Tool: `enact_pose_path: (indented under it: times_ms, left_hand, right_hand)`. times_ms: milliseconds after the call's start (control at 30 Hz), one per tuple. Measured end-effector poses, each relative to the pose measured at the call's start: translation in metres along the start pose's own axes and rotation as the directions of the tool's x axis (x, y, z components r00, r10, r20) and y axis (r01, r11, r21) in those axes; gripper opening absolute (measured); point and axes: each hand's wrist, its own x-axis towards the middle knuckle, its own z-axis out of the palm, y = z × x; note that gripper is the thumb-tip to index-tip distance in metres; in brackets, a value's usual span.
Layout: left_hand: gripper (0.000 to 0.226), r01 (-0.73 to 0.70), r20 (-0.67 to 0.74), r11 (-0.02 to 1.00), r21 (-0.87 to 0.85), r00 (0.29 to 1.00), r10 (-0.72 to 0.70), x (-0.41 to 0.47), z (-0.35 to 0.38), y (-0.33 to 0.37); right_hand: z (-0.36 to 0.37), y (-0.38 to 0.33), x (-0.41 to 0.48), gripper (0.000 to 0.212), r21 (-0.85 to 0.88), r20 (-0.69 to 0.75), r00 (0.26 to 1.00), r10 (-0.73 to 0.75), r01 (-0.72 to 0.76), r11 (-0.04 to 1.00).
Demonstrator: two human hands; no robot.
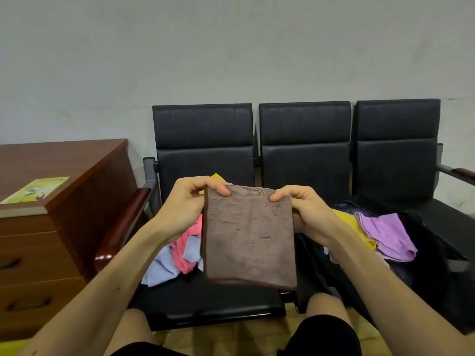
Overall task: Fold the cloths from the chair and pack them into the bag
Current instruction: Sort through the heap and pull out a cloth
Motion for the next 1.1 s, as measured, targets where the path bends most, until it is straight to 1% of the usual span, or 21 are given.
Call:
enact_pose_path:
  times_ms: [100, 133, 200, 267, 400, 433, 467, 533, 567, 600, 633, 667, 700, 733, 800, 833, 900, 933, 967, 1033, 1100]
  left_hand:
    - [0.035, 0.043, -0.046, 0.998, -0.046, 0.998, -0.046, 0.0, 0.002, -0.005]
    - [0.03, 0.052, -0.061, 0.997, -0.055, 0.997, -0.055, -0.001, 0.003, -0.006]
    - [0.021, 0.056, -0.096, 0.997, -0.043, 0.994, -0.06, -0.001, 0.005, -0.01]
    - [0.02, 0.063, -0.119, 0.998, -0.023, 0.991, -0.065, -0.001, 0.007, -0.014]
    - [0.02, 0.12, -0.114, 0.991, -0.051, 0.986, -0.126, -0.002, 0.008, -0.017]
    - [0.02, 0.135, -0.108, 0.99, -0.049, 0.984, -0.139, -0.002, 0.007, -0.017]
    - [0.019, 0.142, -0.103, 0.989, -0.036, 0.984, -0.145, -0.002, 0.006, -0.018]
    - [0.025, 0.175, -0.106, 0.984, -0.016, 0.979, -0.175, -0.003, 0.003, -0.019]
    - [0.032, 0.211, -0.119, 0.977, -0.04, 0.97, -0.214, -0.003, 0.002, -0.02]
    - [0.037, 0.267, -0.127, 0.958, -0.105, 0.952, -0.279, -0.004, 0.002, -0.021]
    - [0.036, 0.334, -0.11, 0.922, -0.196, 0.927, -0.359, -0.007, 0.002, -0.021]
    - [0.03, 0.406, -0.054, 0.865, -0.295, 0.897, -0.439, -0.01, 0.003, -0.022]
    - [0.032, 0.485, 0.026, 0.785, -0.387, 0.856, -0.516, -0.015, 0.004, -0.026]
    - [0.044, 0.562, 0.11, 0.694, -0.449, 0.806, -0.581, -0.02, 0.004, -0.031]
    - [0.066, 0.655, 0.242, 0.573, -0.492, 0.735, -0.633, -0.029, 0.005, -0.043]
    - [0.07, 0.675, 0.269, 0.561, -0.479, 0.722, -0.638, -0.032, 0.005, -0.048]
    - [0.055, 0.664, 0.241, 0.649, -0.372, 0.744, -0.623, -0.033, 0.007, -0.054]
    - [0.053, 0.664, 0.217, 0.686, -0.298, 0.747, -0.628, -0.034, 0.009, -0.055]
    - [0.058, 0.671, 0.213, 0.709, -0.218, 0.742, -0.636, -0.035, 0.01, -0.058]
    - [0.058, 0.68, 0.224, 0.72, -0.14, 0.73, -0.646, -0.036, 0.013, -0.064]
    - [0.046, 0.682, 0.205, 0.719, -0.132, 0.729, -0.654, -0.036, 0.016, -0.067]
  right_hand:
    - [0.004, 0.009, 0.001, 0.025, 0.069, -0.043, 0.999, 0.034, -0.031, 0.997]
    - [0.006, 0.013, 0.0, 0.022, 0.082, -0.046, 0.998, 0.053, -0.049, 0.995]
    - [0.013, 0.021, -0.003, 0.029, 0.079, -0.06, 0.986, 0.152, -0.147, 0.986]
    - [0.021, 0.031, -0.007, 0.041, 0.123, -0.088, 0.958, 0.273, -0.262, 0.957]
    - [0.029, 0.04, -0.014, 0.07, 0.368, -0.028, 0.939, 0.343, -0.309, 0.877]
    - [0.03, 0.04, -0.016, 0.074, 0.399, 0.0, 0.937, 0.351, -0.321, 0.859]
    - [0.032, 0.039, -0.017, 0.07, 0.37, 0.017, 0.941, 0.338, -0.32, 0.872]
    - [0.033, 0.042, -0.016, 0.044, 0.196, 0.037, 0.958, 0.284, -0.286, 0.938]
    - [0.034, 0.042, -0.016, 0.043, 0.107, 0.03, 0.966, 0.255, -0.257, 0.96]
    - [0.033, 0.043, -0.015, 0.049, 0.059, 0.022, 0.971, 0.237, -0.238, 0.97]
    - [0.033, 0.043, -0.014, 0.052, 0.053, 0.011, 0.976, 0.218, -0.218, 0.974]
    - [0.033, 0.042, -0.014, 0.053, 0.06, -0.005, 0.981, 0.195, -0.195, 0.979]
    - [0.033, 0.04, -0.014, 0.053, 0.072, -0.018, 0.984, 0.177, -0.176, 0.982]
    - [0.033, 0.038, -0.013, 0.052, 0.084, -0.03, 0.985, 0.168, -0.165, 0.983]
    - [0.032, 0.038, -0.013, 0.047, 0.099, -0.049, 0.984, 0.171, -0.166, 0.981]
    - [0.031, 0.04, -0.013, 0.042, 0.096, -0.052, 0.981, 0.188, -0.183, 0.978]
    - [0.029, 0.044, -0.013, 0.036, 0.068, -0.048, 0.969, 0.243, -0.239, 0.969]
    - [0.027, 0.047, -0.014, 0.035, 0.052, -0.047, 0.961, 0.273, -0.271, 0.961]
    - [0.026, 0.049, -0.014, 0.033, 0.044, -0.049, 0.951, 0.304, -0.302, 0.952]
    - [0.021, 0.055, -0.016, 0.03, 0.041, -0.046, 0.928, 0.369, -0.367, 0.929]
    - [0.015, 0.06, -0.018, 0.031, 0.047, -0.025, 0.902, 0.431, -0.43, 0.902]
